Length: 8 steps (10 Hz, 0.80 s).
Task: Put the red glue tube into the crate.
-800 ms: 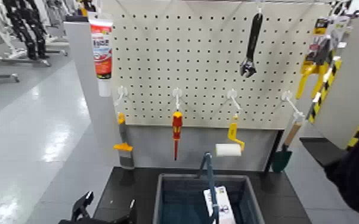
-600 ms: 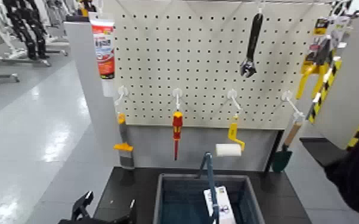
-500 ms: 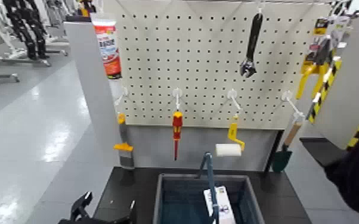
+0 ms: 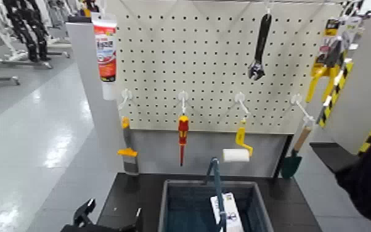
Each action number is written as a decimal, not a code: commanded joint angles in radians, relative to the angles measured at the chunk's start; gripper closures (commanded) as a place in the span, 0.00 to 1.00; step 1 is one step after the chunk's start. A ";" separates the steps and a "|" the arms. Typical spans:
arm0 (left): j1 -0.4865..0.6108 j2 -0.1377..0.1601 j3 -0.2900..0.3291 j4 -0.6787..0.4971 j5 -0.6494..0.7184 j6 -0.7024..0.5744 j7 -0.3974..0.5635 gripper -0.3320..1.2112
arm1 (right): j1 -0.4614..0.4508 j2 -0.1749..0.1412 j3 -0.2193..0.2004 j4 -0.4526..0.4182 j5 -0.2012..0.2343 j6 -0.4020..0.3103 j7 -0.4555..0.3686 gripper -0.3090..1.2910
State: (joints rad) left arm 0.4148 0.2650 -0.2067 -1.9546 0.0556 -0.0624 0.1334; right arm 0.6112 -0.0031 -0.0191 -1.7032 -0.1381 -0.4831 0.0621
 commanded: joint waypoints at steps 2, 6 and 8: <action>-0.042 -0.004 0.035 -0.027 0.001 0.085 -0.097 0.25 | -0.001 0.140 0.005 0.000 0.000 0.006 -0.004 0.24; -0.195 -0.053 0.187 -0.132 0.046 0.342 -0.327 0.25 | -0.004 0.138 0.010 -0.001 0.000 0.018 0.002 0.24; -0.306 -0.058 0.239 -0.153 0.078 0.458 -0.428 0.25 | -0.005 0.138 0.011 -0.003 0.000 0.023 0.008 0.24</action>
State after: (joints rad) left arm 0.1395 0.2062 0.0178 -2.0987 0.1302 0.3588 -0.2938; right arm 0.6064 -0.0031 -0.0078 -1.7054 -0.1381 -0.4612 0.0695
